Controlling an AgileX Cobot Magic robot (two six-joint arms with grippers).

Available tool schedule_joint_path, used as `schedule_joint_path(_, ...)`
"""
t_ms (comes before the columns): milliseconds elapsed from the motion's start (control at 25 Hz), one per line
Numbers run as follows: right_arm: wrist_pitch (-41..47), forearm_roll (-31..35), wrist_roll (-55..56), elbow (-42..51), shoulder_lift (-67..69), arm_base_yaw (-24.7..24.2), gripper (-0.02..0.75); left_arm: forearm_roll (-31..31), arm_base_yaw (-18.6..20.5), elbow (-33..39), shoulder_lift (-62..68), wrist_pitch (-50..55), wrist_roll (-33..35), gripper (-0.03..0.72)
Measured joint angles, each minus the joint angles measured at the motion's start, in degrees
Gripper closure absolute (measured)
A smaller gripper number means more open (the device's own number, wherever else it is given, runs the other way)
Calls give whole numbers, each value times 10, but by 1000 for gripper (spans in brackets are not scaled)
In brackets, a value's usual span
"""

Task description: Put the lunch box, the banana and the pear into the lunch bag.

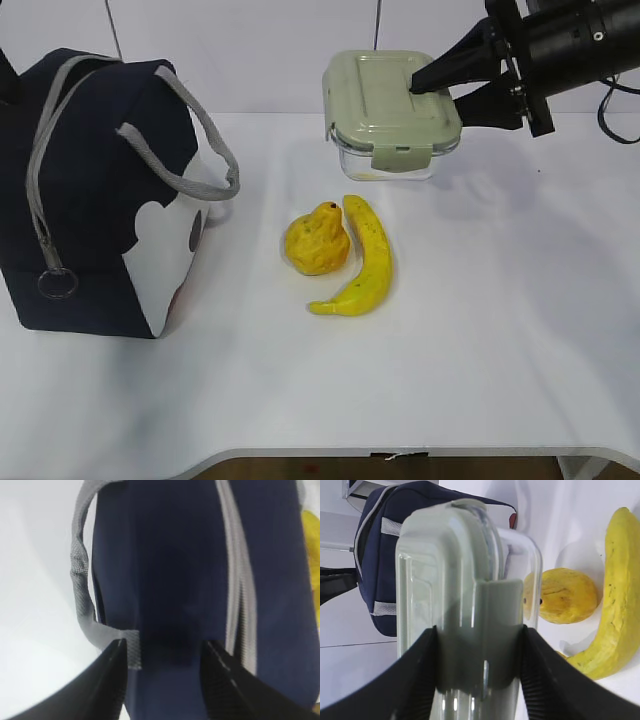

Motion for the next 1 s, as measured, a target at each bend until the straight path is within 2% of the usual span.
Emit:
schedule_joint_path(480,0,1,0,0,0,0,369,2,16,-3,61,8,2,342)
schedule_joint_path(560,0,1,0,0,0,0,369,2,16,-3,66,8,2,388)
schedule_joint_path(760,0,1,0,0,0,0,369,-12,16,-3,69,11,26,636)
schedule_joint_path(1000,0,1,0,0,0,0,369,-100,17,-3,81,35,66,666)
